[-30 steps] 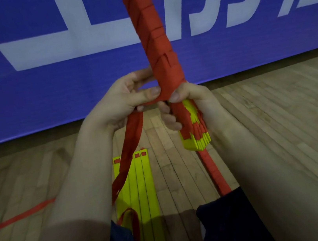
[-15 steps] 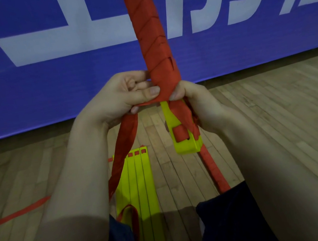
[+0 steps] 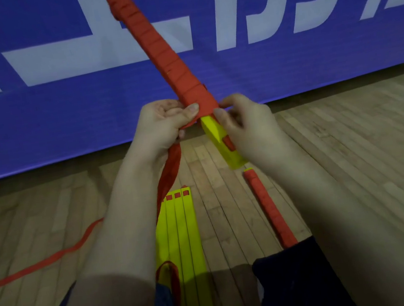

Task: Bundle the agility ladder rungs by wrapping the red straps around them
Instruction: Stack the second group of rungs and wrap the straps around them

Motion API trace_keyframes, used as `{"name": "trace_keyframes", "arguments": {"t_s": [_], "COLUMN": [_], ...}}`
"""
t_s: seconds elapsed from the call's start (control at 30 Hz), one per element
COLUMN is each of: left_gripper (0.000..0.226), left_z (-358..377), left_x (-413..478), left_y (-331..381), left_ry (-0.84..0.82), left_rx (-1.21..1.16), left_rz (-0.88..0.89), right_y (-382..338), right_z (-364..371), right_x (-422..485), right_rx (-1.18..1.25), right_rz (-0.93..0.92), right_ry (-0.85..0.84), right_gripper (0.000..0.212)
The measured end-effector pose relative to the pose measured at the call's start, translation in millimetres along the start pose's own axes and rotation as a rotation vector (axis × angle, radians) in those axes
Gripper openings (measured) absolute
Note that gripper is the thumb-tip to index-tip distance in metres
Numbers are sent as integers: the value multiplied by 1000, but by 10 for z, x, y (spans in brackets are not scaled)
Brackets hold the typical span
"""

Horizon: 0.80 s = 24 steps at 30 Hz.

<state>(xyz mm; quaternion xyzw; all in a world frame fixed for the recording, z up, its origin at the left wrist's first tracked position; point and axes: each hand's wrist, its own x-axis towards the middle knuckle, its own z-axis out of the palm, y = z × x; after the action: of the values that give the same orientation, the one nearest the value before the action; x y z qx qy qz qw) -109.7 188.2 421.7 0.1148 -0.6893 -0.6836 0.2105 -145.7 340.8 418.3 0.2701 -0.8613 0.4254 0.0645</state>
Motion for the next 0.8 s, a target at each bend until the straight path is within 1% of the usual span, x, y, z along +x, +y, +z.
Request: {"name": "trace_keyframes", "arguments": {"t_s": [0.03,0.07,0.1,0.13,0.17,0.2,0.27,0.37,0.43,0.53,0.6,0.7,0.73,0.8], "left_gripper": [12,10,9,9,11,15,24,28,29,36,43,45,43,33], "left_z": [28,55,78,91,103,111,123,138,129,87,54,-55,-101,-180], "left_x": [9,18,23,27,32,37,40,37,41,17,-15,-31,-33,-41], "left_y": [-33,-60,-69,-69,-65,-63,-56,-31,-9,39,96,180,189,171], "left_ry": [27,51,74,100,129,161,217,237,228,183,101,-41,-77,-120], "left_rx": [-21,-52,-77,-80,-66,-48,-18,46,66,120,127,85,96,152], "left_rz": [-1,-2,2,7,13,20,35,62,96,147,144,95,82,68], "right_y": [-35,-68,-87,-101,-95,-60,36,83,75,47,60,86,83,65], "right_z": [59,112,155,187,214,244,308,347,336,304,280,267,270,268], "right_x": [-14,-33,-65,-100,-118,-116,-94,-38,-21,-44,-54,-12,-4,11], "right_rx": [-195,-371,-482,-525,-542,-564,-634,-654,-539,-223,-65,192,282,441], "right_rz": [14,18,9,-1,-3,12,44,35,51,70,92,216,252,292], "right_ry": [13,7,-3,-25,-45,-64,-64,30,44,16,23,48,44,33], "right_gripper": [40,51,67,83,94,98,93,77,66,37,32,24,19,14]}}
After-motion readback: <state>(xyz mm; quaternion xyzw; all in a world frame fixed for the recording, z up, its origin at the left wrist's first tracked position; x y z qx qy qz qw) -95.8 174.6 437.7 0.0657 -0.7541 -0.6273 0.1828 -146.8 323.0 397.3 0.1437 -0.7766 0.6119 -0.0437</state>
